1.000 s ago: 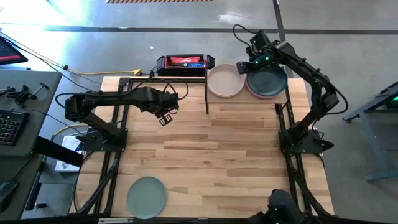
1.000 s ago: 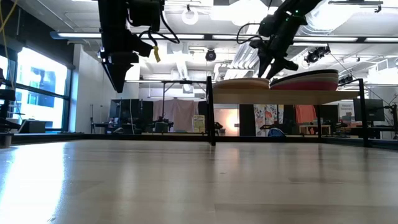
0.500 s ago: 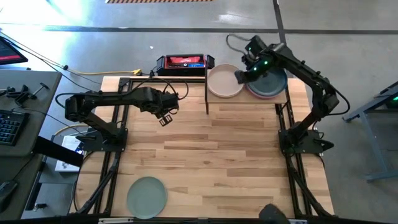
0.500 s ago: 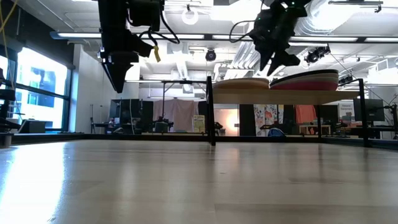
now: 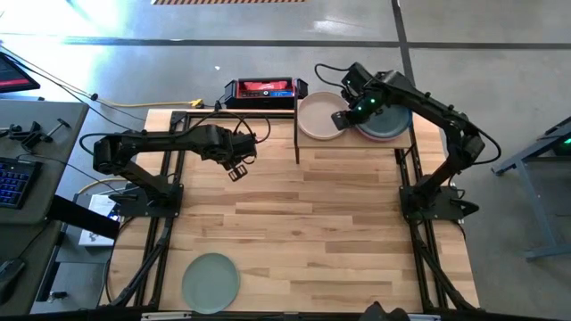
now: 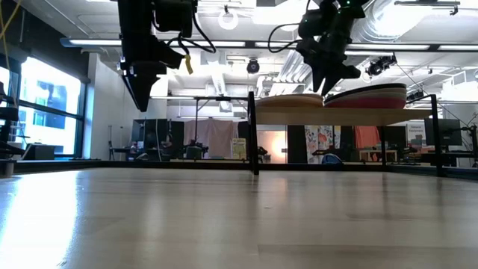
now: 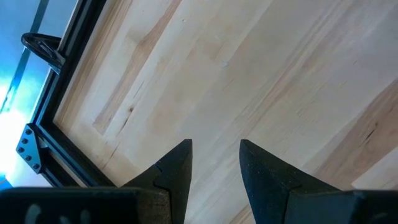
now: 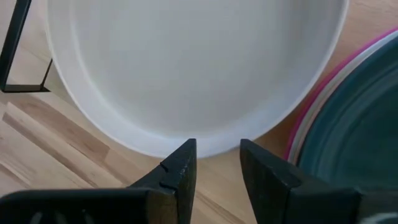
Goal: Place and stack plates onto a shelf
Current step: Stack the gray plate on top of the light pink plate on the shelf, then stack the light blue plate on top of the gray plate on the shelf
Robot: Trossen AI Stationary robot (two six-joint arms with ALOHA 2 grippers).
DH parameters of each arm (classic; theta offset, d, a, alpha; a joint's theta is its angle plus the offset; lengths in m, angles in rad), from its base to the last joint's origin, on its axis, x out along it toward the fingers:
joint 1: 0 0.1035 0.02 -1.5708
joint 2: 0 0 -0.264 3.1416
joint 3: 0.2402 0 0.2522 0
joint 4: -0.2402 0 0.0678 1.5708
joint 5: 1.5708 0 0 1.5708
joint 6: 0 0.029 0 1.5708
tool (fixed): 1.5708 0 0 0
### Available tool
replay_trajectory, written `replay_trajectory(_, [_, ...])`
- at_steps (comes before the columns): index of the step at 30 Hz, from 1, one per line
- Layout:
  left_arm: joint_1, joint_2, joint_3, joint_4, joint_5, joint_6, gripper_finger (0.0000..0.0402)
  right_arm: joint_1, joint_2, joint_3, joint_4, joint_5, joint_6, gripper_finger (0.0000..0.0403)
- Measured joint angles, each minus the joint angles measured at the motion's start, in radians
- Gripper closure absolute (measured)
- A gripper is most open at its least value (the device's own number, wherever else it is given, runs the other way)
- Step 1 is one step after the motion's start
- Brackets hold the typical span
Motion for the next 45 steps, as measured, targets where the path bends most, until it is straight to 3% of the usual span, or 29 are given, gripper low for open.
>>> replay_trajectory(18, [-0.001, 0.000, 0.000, -0.003, 0.002, -0.001, 0.0277, 0.008, -0.027, 0.001, -0.018, -0.047, 0.034, 0.0286])
replay_trajectory(26, [-0.017, 0.000, 0.000, -0.050, 0.217, -0.035, 0.0278, 0.099, -0.071, 0.000, -0.027, -0.105, 0.071, 0.0286])
replay_trajectory(33, [-0.142, 0.000, 0.000, -0.150, 0.237, -0.072, 0.0293, 0.215, -0.080, 0.000, -0.038, -0.098, 0.122, 0.0286])
replay_trajectory(45, [-0.481, 0.000, 0.000, -0.184, 0.307, -0.262, 0.0305, 0.379, -0.080, 0.000, -0.031, -0.040, 0.255, 0.0286])
